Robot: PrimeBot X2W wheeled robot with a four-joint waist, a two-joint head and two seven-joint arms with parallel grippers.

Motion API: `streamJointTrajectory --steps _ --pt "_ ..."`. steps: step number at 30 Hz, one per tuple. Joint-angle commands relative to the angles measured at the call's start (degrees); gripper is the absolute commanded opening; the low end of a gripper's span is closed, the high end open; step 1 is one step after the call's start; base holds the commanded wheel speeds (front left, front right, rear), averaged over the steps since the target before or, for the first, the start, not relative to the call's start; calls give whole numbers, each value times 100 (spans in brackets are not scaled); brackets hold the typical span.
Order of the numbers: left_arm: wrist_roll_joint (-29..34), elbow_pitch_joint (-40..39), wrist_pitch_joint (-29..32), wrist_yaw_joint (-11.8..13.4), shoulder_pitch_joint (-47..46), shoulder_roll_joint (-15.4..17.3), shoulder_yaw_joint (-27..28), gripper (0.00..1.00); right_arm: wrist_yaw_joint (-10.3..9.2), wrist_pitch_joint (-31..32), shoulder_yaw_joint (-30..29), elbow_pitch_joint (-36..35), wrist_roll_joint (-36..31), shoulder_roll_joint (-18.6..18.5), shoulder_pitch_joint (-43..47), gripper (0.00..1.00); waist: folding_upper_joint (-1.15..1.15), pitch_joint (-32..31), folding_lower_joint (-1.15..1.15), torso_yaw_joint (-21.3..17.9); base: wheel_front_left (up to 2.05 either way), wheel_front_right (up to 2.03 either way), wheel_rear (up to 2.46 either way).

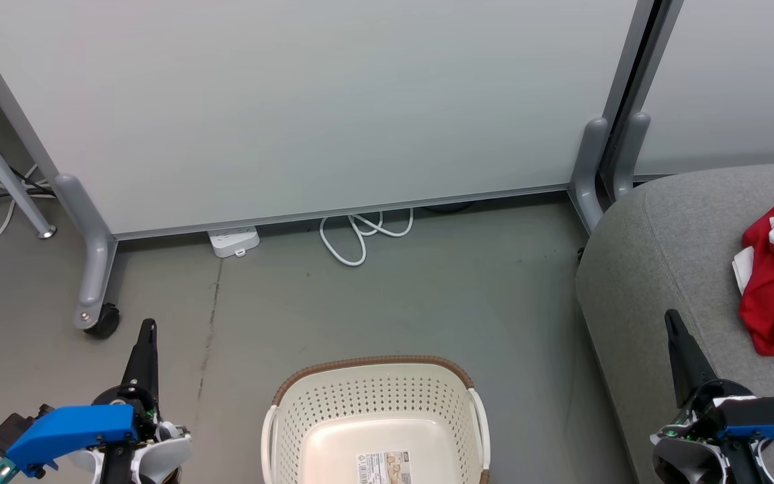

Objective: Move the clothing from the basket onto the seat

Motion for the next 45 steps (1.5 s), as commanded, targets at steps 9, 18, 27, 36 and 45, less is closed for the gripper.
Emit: streamJointTrajectory --steps 9,18,27,36,45 --pt "-413 -67 126 -52 -69 2 86 0 4 117 -18 -50 449 -30 -78 0 0 -17 0 -24 0 0 0" --pt "-413 -66 133 -52 -63 -3 89 0 4 125 -17 -50 465 -30 -75 0 0 -19 0 -26 0 0 0" --pt "-405 -66 135 -53 -64 -8 96 0 3 124 -16 -50 465 -30 -71 0 0 -19 0 -26 0 0 0" --pt "-399 -66 134 -53 -65 -10 100 0 3 124 -16 -49 465 -30 -71 0 0 -19 0 -26 0 0 0" --pt "-394 -66 140 -52 -65 -12 104 0 3 124 -15 -49 466 -30 -71 0 0 -19 0 -26 0 0 0"
